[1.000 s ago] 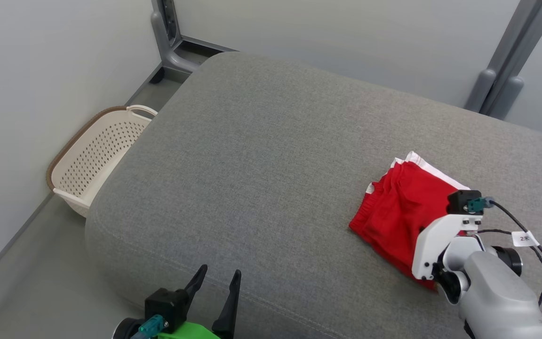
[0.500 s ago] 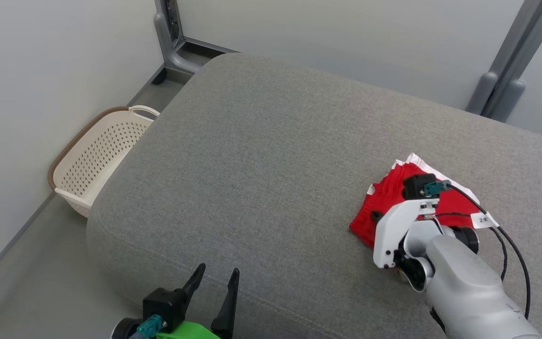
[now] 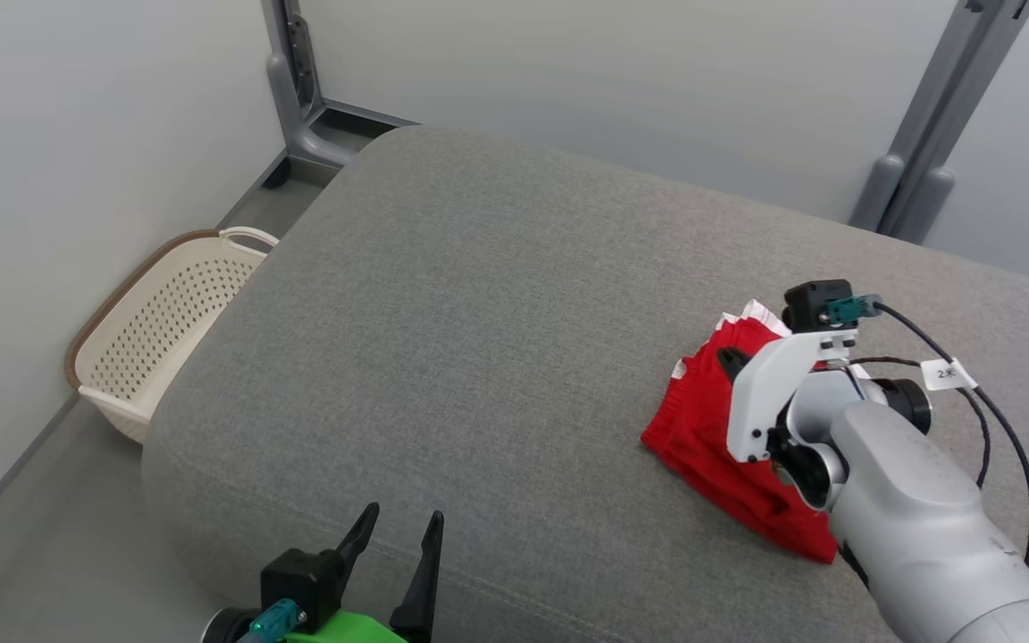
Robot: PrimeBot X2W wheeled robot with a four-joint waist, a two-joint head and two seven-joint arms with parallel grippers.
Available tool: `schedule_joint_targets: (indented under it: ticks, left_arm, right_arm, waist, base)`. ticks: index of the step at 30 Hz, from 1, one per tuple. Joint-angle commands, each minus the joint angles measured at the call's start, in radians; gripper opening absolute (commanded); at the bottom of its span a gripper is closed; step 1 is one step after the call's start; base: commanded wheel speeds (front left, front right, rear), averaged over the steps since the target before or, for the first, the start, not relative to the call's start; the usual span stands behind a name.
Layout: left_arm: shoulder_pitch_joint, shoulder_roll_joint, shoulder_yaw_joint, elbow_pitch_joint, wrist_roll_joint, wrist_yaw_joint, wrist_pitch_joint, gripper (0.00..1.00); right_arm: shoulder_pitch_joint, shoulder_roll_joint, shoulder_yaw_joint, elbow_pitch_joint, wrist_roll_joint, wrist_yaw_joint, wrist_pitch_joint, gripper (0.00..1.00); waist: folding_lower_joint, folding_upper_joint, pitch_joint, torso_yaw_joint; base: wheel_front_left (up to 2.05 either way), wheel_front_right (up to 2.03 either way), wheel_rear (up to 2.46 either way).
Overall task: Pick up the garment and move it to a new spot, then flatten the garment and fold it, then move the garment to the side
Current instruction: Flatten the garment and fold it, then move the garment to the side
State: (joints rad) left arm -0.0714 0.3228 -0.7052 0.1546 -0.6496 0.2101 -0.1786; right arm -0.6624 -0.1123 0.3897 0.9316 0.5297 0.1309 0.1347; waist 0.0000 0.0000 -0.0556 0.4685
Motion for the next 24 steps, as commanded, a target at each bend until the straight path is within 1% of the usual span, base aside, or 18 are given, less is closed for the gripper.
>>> schedule_joint_targets:
  ticks: [1,6,12,17,24]
  left_arm:
    - [0.013,0.004,0.004,-0.005,-0.007,0.003,-0.004,1.0]
    - [0.016,0.006,0.004,-0.008,-0.009,0.005,-0.007,1.0]
    - [0.017,0.005,0.001,-0.01,-0.013,0.009,-0.007,1.0]
    - [0.011,0.003,-0.004,-0.01,-0.014,0.007,-0.006,1.0]
    - [-0.008,-0.003,-0.012,-0.005,-0.011,-0.001,-0.008,1.0]
  right_arm:
    - [-0.009,-0.019,-0.007,-0.001,0.006,0.0,-0.002,1.0]
    - [0.002,-0.066,-0.042,0.016,-0.009,0.0,-0.006,1.0]
    - [0.03,-0.107,-0.111,0.075,-0.032,0.0,0.027,1.0]
    - [0.054,-0.099,-0.173,0.124,-0.053,0.0,0.062,1.0]
    - [0.062,-0.072,-0.251,0.15,-0.072,0.0,0.033,1.0]
  waist:
    - [0.0,0.0,-0.01,-0.019]
    - [0.0,0.0,-0.014,-0.054]
    - [0.0,0.0,-0.013,-0.089]
    - [0.0,0.0,-0.005,-0.112]
    - [0.0,0.0,0.02,-0.115]
  base:
    - [0.0,0.0,0.0]
    - [0.0,0.0,0.0]
    - [0.0,0.0,0.0]
    - [0.0,0.0,0.0]
    - [0.0,0.0,0.0]
